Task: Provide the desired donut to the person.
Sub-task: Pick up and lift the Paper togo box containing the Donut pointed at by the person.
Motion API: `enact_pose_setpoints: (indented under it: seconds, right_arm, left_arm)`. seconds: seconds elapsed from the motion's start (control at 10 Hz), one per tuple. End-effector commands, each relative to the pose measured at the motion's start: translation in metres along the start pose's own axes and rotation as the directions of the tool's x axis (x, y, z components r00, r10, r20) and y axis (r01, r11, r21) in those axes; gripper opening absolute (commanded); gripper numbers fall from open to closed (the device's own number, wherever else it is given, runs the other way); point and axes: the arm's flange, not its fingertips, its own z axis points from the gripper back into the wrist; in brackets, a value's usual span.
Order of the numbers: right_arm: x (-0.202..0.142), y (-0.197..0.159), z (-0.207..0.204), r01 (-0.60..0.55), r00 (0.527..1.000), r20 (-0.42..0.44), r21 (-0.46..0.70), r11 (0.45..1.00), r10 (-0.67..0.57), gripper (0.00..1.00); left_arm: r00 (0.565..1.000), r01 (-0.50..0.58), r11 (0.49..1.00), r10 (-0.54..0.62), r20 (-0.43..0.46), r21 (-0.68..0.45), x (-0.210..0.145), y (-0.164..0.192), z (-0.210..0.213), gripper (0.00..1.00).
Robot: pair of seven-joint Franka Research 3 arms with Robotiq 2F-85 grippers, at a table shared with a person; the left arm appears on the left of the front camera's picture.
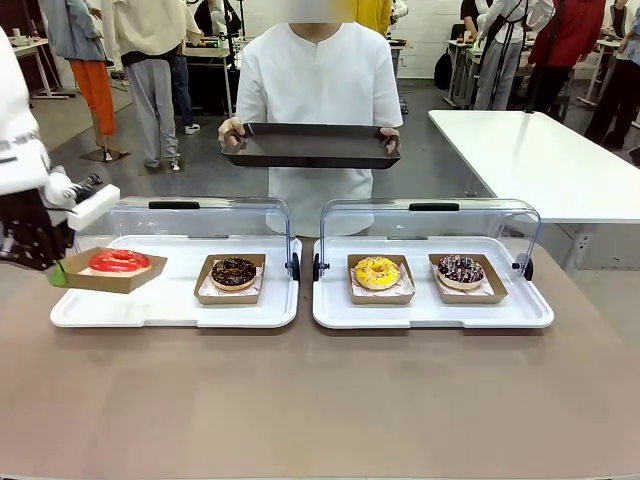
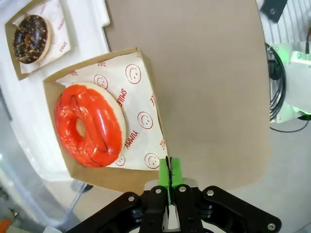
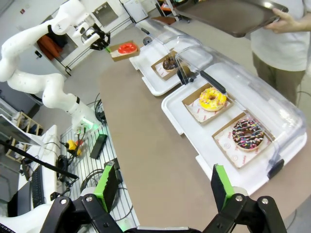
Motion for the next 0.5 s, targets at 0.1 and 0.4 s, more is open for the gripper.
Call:
enact_pose_setpoints:
  seconds: [0.1,0.4]
  right_arm:
    - [-0.001,0.001,0.000,-0.002,1.000,0.005,0.003,1.000,0.002,1.00]
    - [-0.001,0.001,0.000,-0.002,1.000,0.005,0.003,1.000,0.002,1.00]
  left_arm:
    - [0.999,-0.044,0.995,0.043,0.003,0.092,0.004,-0.025,0.041,0.00]
    - [0.997,-0.082,0.990,0.082,0.001,0.117,0.002,-0.024,0.077,0.00]
